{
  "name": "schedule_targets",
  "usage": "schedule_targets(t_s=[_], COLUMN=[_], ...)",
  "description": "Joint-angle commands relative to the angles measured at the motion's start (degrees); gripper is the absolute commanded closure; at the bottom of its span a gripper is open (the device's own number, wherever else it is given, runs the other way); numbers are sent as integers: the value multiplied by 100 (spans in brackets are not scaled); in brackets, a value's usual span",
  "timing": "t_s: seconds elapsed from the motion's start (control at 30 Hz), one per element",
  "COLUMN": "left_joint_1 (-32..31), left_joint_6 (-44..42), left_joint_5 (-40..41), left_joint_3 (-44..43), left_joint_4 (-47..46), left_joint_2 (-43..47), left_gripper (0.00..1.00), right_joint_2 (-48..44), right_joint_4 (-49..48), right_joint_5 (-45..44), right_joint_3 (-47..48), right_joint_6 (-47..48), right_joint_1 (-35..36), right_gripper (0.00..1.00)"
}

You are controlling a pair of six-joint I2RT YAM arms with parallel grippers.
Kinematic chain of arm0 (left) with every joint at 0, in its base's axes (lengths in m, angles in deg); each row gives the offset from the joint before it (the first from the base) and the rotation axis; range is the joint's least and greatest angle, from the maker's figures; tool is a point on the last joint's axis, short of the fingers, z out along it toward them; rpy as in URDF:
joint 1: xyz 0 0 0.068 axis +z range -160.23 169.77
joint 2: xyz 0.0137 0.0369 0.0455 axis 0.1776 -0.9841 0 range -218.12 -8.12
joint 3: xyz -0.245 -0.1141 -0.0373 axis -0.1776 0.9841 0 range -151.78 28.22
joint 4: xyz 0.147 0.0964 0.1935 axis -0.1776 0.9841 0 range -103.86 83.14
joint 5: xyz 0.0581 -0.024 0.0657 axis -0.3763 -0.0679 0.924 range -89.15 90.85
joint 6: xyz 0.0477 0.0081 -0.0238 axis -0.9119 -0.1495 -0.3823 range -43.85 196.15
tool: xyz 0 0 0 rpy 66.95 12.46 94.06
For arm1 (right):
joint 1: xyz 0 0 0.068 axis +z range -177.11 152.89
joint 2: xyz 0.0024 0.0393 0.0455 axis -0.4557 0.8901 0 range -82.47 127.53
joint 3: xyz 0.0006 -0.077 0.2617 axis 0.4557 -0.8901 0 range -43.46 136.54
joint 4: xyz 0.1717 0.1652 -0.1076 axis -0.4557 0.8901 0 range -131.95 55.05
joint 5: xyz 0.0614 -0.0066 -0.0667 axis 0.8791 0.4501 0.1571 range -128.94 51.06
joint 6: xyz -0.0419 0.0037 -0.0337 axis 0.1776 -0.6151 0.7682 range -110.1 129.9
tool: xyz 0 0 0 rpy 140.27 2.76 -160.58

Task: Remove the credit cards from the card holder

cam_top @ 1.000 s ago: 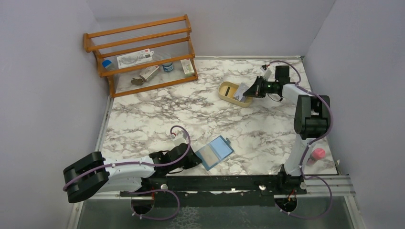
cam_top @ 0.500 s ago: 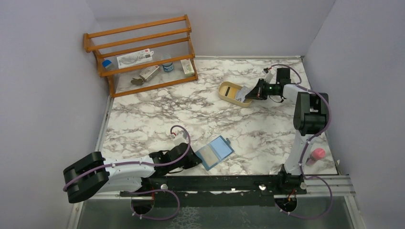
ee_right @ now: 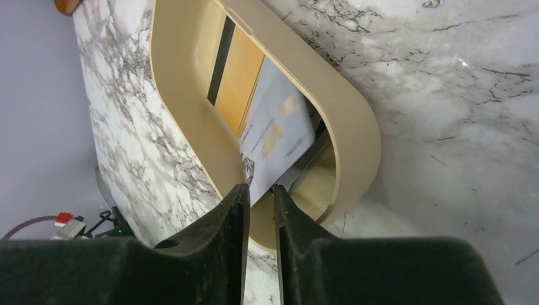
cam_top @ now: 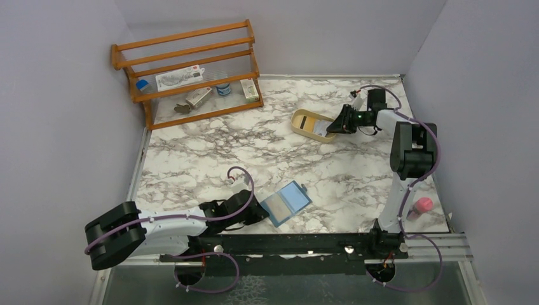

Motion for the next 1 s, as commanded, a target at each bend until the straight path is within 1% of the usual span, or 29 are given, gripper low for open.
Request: schedule_targets(t_s=[0.0,0.03,0.17,0.23,0.37,0.47,0.5,0.57,0.67,0.77,0.87,0.97], left_joint_1=[25,25,31,33,33,50,55,68,76,109,191,252], left_joint_6=[-114,-121,-148,-170,-350,-523,-584,-702,-890,-1189,-1605,-1911], left_joint_5=[-90,-90,-93,-70,49,102,96,92,182,322,319,314], left_joint_3=[-89,-98,-125,-155,-345,-566,-653,-874,-1246,-1638,-2142,-2543], left_joint_4=[258,257,279,332,620,913,1011,1239,1650,2068,2375,2651], left_joint_2=[-99,-110,-106,-82,-4,74,106,203,389,519,485,296], left_gripper=[100,100,100,100,100,100,100,100,100,100,100,100], right_joint_2=[-147,-196,-396,-540,-829,-1190,-1362,-1742,-2340,-2917,-3393,-3758], right_joint_4=[316,358,685,816,1054,893,743,480,335,436,507,319], right_joint_5=[-421,-480,-681,-800,-1006,-705,-573,-394,-399,-832,-1276,-1488], right_joint_3=[132,147,289,364,589,562,471,270,-82,-461,-953,-1652], right_joint_6=[122,131,186,196,159,172,124,66,35,185,229,-28], right_joint_1=[-37,-36,-36,-35,-34,-34,-36,-29,87,583,1402,2250], right_gripper=[67,64,63,59,58,57,54,52,51,48,47,47])
